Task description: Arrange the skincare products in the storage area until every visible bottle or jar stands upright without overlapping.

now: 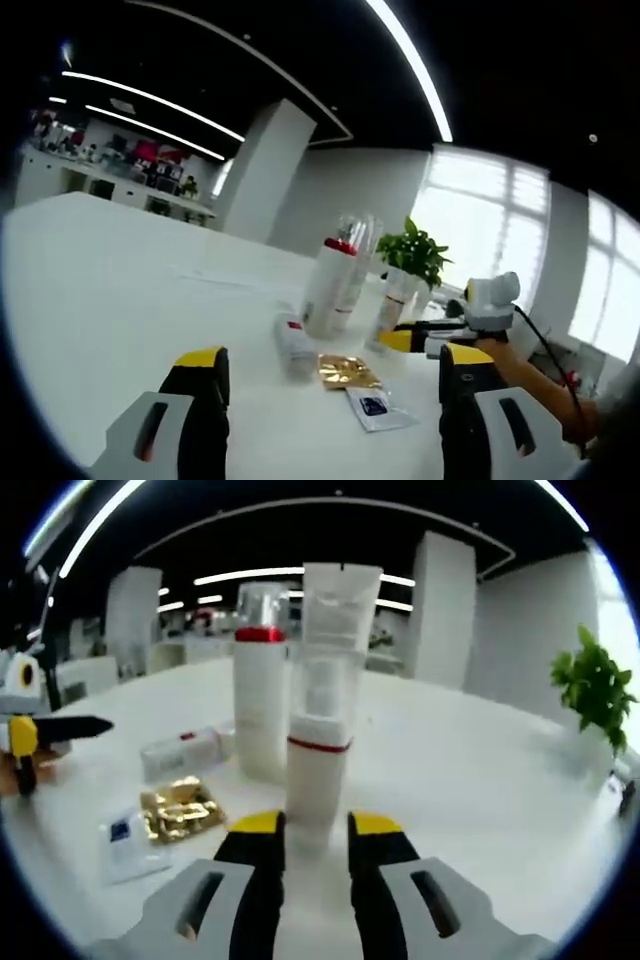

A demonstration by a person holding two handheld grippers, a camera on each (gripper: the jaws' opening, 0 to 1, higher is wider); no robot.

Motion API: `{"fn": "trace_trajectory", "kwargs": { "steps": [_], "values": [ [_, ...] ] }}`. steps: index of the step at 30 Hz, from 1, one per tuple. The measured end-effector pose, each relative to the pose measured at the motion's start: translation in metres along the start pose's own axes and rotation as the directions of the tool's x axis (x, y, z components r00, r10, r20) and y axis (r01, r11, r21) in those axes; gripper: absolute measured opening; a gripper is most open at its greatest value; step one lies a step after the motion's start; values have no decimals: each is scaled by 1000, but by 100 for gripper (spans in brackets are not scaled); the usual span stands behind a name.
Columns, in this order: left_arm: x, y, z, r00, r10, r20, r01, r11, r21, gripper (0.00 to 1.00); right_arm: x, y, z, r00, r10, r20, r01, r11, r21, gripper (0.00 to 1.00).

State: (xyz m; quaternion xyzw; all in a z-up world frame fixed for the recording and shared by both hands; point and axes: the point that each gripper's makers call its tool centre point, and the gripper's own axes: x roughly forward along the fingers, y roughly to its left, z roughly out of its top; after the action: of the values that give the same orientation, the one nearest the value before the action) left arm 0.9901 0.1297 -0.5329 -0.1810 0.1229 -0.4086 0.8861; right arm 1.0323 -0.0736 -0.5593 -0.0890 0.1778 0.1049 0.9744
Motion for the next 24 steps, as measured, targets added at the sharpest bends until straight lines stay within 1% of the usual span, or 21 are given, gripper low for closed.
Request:
{"fn": "trace_trajectory", "kwargs": {
  "steps": [3, 8, 14, 18, 22, 24],
  "values": [
    [0, 0, 0, 1000, 2, 0, -2, 1000, -2, 89, -1, 2, -1, 1000, 10, -3, -10, 1000, 12, 18],
    [0, 1, 0, 1000, 4, -2, -4, 1000, -2, 89, 1, 5, -1, 1000, 21, -1, -21, 999, 26, 17],
    [1, 1, -1, 1000, 7, -4, -7, 1000, -2, 89, 13, -4, 1, 999, -28, 29, 27, 998, 51, 17],
    [1, 2, -2, 1000, 8, -5, -8, 1000, 1, 89, 18, -5, 3, 998, -39, 39, 36, 997, 63, 17],
    [0, 3, -2, 1000, 14, -3, -14, 1000, 0, 89, 21, 0, 4, 999, -29, 41, 26, 997, 67, 17],
    [1, 4, -2, 1000, 17, -3, -17, 1000, -3, 89, 21, 3, 3, 999, -14, 34, 12, 998, 63, 20]
  ]
}}
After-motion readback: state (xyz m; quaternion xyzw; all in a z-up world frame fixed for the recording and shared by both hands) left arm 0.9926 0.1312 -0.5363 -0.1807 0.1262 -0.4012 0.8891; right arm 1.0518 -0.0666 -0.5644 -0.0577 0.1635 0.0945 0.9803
